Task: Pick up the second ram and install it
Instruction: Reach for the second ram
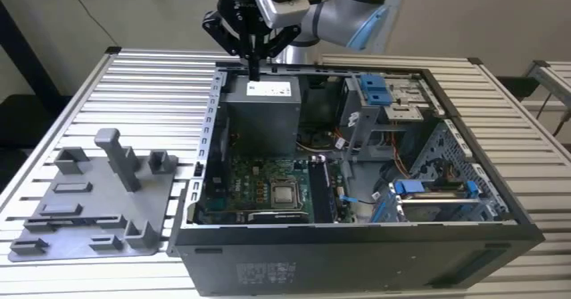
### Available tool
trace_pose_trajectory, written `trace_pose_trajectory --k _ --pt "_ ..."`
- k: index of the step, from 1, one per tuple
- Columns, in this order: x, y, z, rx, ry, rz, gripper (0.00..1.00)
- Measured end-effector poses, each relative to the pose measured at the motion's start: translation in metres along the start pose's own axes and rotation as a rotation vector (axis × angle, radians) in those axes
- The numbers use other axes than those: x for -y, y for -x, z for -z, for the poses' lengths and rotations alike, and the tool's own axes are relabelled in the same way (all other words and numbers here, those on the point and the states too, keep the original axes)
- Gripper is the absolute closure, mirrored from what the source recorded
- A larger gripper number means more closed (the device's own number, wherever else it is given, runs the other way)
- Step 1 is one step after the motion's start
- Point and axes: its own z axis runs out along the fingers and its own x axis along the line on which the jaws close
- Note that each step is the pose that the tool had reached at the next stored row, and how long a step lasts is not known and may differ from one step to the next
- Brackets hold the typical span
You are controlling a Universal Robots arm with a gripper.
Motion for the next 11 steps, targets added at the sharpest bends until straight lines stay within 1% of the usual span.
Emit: trace_pose_trajectory --k 8,11 --pt "0.0003 -0.0038 0.0001 0.0 0.0 0.0 0.89" --pt "0.0003 -0.0039 0.0001 0.0 0.0 0.0 0.89"
